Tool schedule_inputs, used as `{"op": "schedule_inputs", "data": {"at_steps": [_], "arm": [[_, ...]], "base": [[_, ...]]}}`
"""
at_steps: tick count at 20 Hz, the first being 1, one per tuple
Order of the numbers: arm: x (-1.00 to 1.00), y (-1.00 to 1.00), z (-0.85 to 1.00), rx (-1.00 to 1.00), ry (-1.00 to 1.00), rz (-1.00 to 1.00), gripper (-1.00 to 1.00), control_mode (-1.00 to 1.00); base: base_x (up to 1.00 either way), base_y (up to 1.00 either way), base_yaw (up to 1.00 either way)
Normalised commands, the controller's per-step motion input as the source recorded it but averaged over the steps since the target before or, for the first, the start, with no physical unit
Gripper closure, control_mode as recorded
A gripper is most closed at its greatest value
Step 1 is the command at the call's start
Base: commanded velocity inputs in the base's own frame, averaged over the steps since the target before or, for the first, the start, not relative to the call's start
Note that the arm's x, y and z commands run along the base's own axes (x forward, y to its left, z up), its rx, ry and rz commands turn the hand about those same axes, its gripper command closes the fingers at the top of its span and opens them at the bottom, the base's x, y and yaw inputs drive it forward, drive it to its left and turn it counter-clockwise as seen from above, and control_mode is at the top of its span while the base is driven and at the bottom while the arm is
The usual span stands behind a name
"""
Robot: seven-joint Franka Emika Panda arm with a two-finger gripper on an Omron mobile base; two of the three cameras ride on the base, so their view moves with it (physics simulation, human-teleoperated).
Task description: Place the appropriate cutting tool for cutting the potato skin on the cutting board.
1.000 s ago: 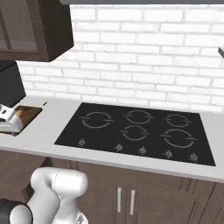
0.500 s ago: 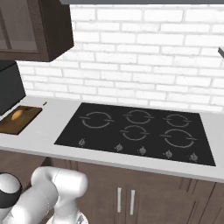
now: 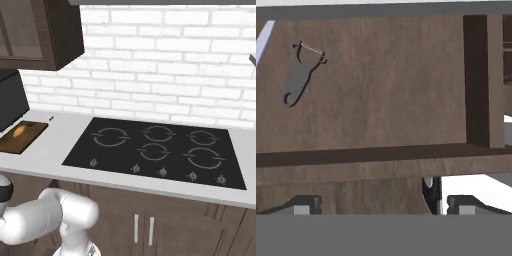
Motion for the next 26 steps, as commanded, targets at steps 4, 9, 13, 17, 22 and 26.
{"op": "schedule_inputs", "data": {"at_steps": [4, 9, 13, 17, 22, 26], "arm": [[0.03, 0.46, -0.59, 0.0, 0.03, 0.0, -1.0, -1.0], [0.26, 0.45, -0.53, 0.0, 0.13, 0.0, -1.0, -1.0], [0.07, 0.42, -0.5, 0.0, 0.1, 0.0, -1.0, -1.0], [-0.01, 0.35, -0.49, 0.0, 0.05, 0.0, -1.0, -1.0], [-0.15, 0.23, -0.48, 0.0, 0.05, 0.0, -1.0, -1.0], [-0.28, 0.15, -0.49, 0.0, 0.04, 0.0, -1.0, -1.0]], "base": [[0.0, 0.0, 0.0], [0.0, 0.0, 0.0], [0.0, 0.0, 0.0], [0.0, 0.0, 0.0], [0.0, 0.0, 0.0], [0.0, 0.0, 0.0]]}}
